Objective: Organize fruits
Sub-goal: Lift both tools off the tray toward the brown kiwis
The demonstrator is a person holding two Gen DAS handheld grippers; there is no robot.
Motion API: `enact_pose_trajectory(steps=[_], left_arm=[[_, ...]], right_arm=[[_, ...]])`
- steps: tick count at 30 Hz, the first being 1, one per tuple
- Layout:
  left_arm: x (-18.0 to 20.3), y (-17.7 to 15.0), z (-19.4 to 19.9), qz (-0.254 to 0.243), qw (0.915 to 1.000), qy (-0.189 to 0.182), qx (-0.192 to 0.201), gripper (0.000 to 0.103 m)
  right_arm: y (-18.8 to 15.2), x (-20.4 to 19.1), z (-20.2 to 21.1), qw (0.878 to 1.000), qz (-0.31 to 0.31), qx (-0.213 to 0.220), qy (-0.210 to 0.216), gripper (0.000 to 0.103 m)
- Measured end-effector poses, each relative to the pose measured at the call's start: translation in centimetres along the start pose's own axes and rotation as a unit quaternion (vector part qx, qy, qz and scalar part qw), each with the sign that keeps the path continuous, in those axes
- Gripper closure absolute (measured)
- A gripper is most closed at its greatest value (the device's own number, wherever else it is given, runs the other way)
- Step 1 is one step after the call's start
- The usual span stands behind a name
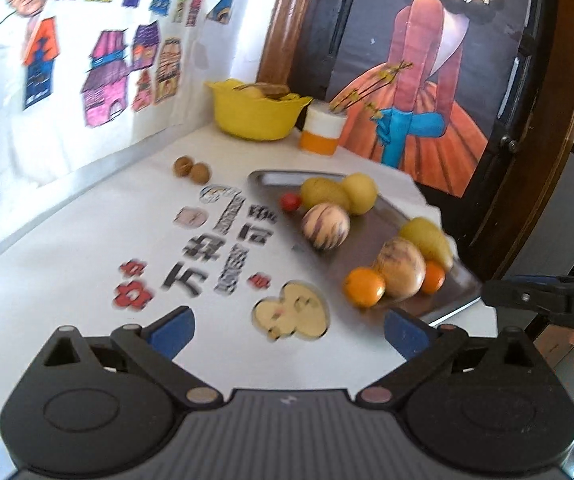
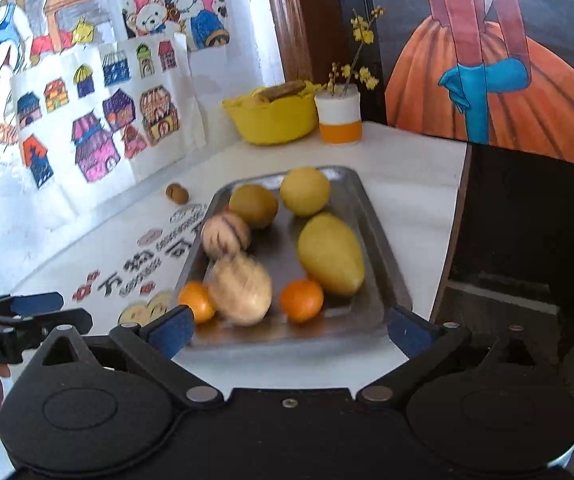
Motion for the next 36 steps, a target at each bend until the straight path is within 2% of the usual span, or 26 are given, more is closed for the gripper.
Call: enact_pose_trajectory(steps=[8, 17, 28, 36], left_arm=[[-3.3, -2.2, 2.0, 0.01, 0.9994, 0.029, -0.016, 0.0], [-7.9, -1.5, 3.7, 0.003, 0.9964, 0.079, -0.029, 0.0], [-11.6, 1.9, 3.4, 0.005, 0.9944, 0.105, -0.014, 0.0], [-11.6, 6.1, 0.2, 0.007, 0.9942, 0.107, 0.011, 0.0]], right_arm=[[-3.6, -2.7, 1.1, 0.999, 0.006, -0.035, 0.008, 0.001], [-4.6, -8.2, 1.2, 0.996, 0.049, -0.061, 0.039, 0.001], [-1.7, -14.1, -0.4, 0.989, 0.116, -0.054, 0.071, 0.001], [3.7, -16.2, -3.4, 0.981, 0.184, -0.014, 0.068, 0.001]])
Point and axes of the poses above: each gripper's, at about its wrist camera, not at the fingertips, and z roughly against the way its jaws point, x to its right, y to its top, the point moved 9 cm from there along -z, roughly the way its jaws point, and after that the axes turned 6 degrees about -y, right-handed, at the moved point
